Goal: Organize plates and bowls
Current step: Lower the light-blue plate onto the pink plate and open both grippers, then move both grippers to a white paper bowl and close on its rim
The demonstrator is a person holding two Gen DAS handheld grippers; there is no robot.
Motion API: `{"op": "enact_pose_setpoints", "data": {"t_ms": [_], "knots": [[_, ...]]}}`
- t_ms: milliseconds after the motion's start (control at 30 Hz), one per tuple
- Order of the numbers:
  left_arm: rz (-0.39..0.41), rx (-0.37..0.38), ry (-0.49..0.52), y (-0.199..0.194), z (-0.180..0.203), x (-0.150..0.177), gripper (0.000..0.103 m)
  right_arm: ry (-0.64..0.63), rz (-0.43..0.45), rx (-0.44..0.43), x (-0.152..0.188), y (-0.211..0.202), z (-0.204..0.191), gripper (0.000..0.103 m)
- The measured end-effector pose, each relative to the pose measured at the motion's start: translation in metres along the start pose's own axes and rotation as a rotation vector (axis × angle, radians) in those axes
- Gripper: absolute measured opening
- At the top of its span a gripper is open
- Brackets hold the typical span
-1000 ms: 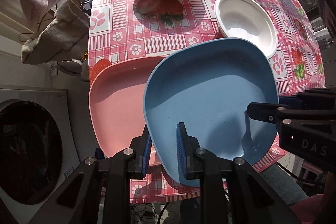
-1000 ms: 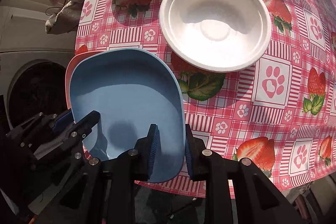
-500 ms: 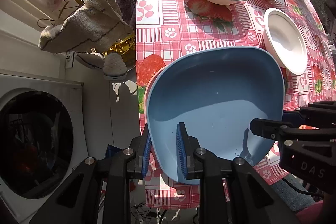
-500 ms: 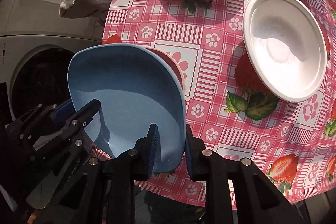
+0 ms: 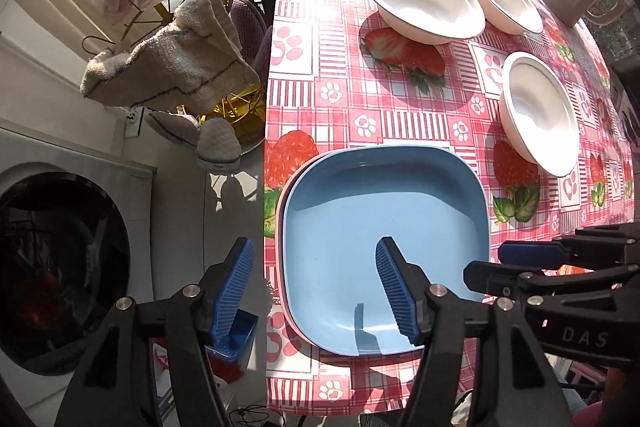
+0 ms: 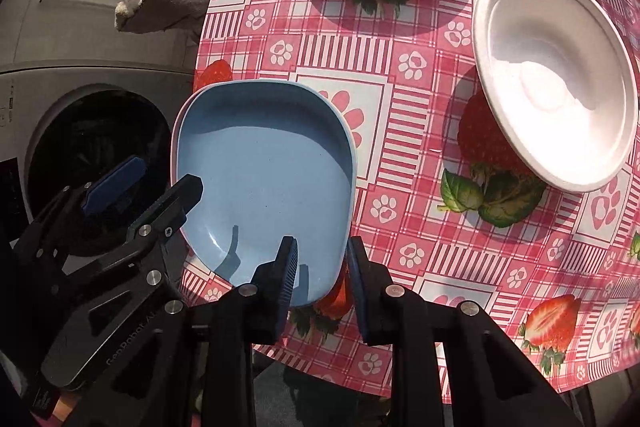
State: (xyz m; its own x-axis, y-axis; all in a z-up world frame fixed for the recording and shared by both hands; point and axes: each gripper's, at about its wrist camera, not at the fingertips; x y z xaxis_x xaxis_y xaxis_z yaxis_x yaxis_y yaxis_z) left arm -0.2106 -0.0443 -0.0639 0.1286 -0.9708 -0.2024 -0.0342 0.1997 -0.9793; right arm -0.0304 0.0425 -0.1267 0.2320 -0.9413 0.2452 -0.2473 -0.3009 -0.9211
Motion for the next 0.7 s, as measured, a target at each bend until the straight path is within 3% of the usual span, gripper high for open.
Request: {"op": "enact_pose_setpoints", "data": {"t_ms": [100, 167, 700], "knots": [[-0.007, 0.020, -0.019, 0.000, 0.000, -0.002, 0.071, 0.034, 0.020, -0.007, 0.003, -0.006, 0.012, 0.088], [-0.013, 0.033, -0.023, 0.000, 0.004, -0.001, 0.072, 0.062, 0.038, -0.036, 0.007, -0.013, 0.022, 0.094], [-0.029, 0.131, 0.122, -0.007, 0.084, -0.018, 0.072, 0.280, 0.120, -0.033, 0.048, -0.053, 0.113, 0.094]]}}
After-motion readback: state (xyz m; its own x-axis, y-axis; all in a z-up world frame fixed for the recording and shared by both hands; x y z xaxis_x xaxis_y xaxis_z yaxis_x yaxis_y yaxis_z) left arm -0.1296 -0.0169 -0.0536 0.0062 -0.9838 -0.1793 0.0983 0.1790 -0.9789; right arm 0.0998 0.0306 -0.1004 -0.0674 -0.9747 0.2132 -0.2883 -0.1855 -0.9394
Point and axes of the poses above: each gripper's, at about its wrist camera, not at the fingertips, and y roughly the way its jaws point, z to its right, x to its underside, and after that the axes turned 5 degrees about z, right-handed
